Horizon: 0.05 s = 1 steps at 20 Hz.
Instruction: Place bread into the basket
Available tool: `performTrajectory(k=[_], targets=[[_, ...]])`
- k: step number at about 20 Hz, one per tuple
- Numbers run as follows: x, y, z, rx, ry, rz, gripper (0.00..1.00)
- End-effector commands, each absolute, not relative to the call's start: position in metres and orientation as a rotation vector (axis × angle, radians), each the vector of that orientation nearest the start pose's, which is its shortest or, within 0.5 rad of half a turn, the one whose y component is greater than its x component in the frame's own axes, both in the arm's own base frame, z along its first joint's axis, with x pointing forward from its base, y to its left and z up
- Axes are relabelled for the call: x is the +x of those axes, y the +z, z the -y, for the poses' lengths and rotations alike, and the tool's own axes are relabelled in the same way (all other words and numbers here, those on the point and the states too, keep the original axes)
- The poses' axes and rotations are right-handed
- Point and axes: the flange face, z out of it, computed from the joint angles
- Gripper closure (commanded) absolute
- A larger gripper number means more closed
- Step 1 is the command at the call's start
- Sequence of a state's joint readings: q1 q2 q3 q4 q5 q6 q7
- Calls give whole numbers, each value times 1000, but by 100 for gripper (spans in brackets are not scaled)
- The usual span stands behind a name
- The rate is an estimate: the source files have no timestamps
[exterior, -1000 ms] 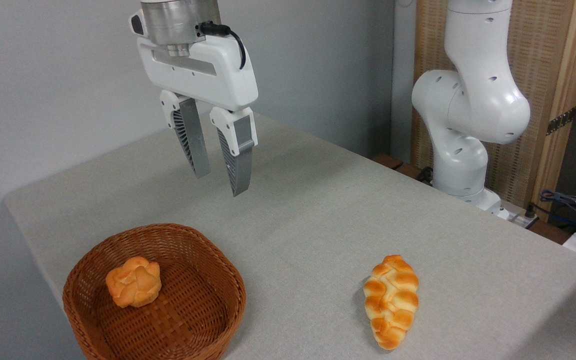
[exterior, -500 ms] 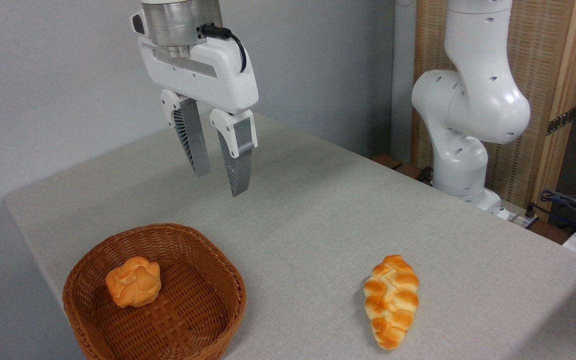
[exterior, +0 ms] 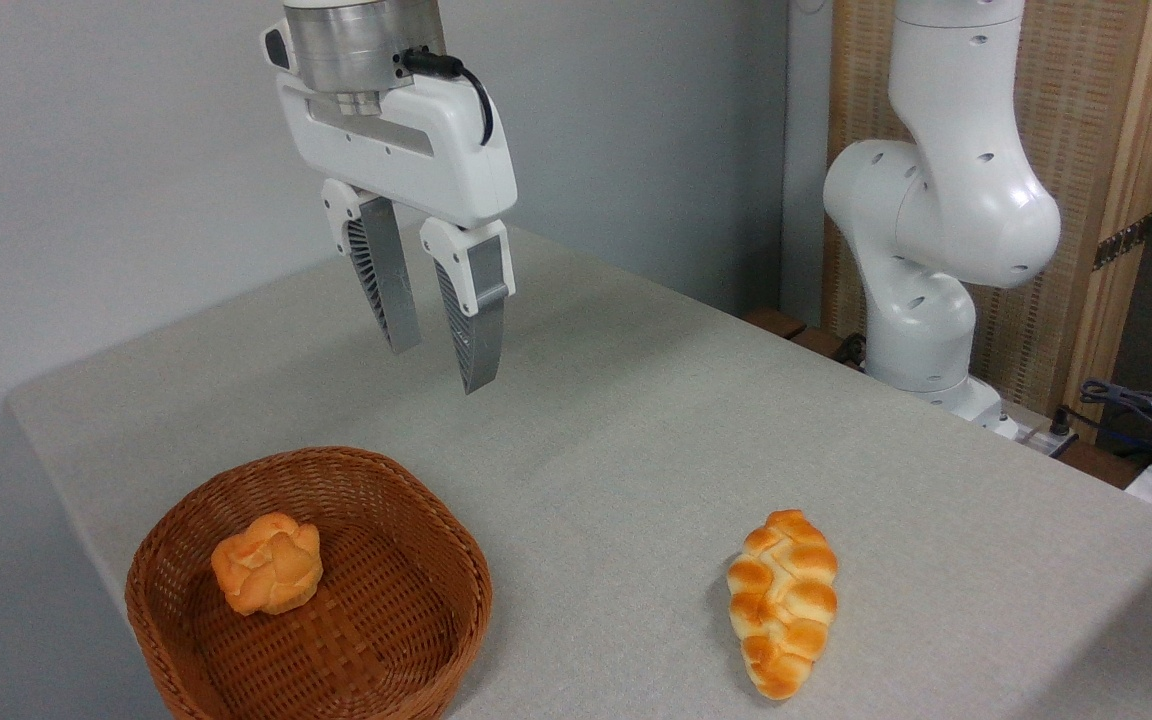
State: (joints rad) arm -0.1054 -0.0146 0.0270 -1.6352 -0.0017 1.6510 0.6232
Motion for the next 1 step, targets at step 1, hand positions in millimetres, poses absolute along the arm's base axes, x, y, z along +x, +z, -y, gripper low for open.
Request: performTrajectory(k=[1], targets=[[554, 614, 40, -2961, -33, -1097, 0]])
